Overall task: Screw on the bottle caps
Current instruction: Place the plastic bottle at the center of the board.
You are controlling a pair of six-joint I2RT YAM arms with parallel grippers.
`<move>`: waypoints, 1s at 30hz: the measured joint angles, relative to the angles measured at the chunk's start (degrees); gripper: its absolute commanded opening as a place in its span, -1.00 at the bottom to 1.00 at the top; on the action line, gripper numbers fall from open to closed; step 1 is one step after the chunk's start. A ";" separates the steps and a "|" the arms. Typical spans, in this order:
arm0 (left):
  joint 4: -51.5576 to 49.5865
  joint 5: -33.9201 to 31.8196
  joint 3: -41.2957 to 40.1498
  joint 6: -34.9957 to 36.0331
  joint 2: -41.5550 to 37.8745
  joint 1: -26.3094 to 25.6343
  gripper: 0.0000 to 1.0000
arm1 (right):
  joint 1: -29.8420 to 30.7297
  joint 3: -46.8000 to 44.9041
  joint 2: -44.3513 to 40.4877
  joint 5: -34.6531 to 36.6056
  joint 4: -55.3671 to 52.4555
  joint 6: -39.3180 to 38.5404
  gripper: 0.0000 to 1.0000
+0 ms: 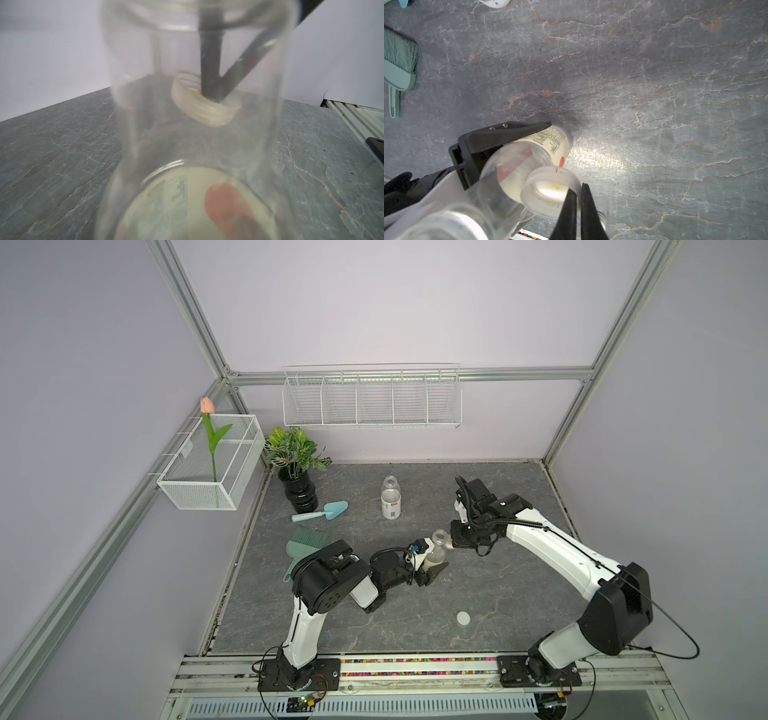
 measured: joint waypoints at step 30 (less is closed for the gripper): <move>-0.11 -8.92 -11.30 0.31 -12.52 0.00 0.97 | 0.44 -3.13 -4.55 3.67 0.68 0.11 -0.86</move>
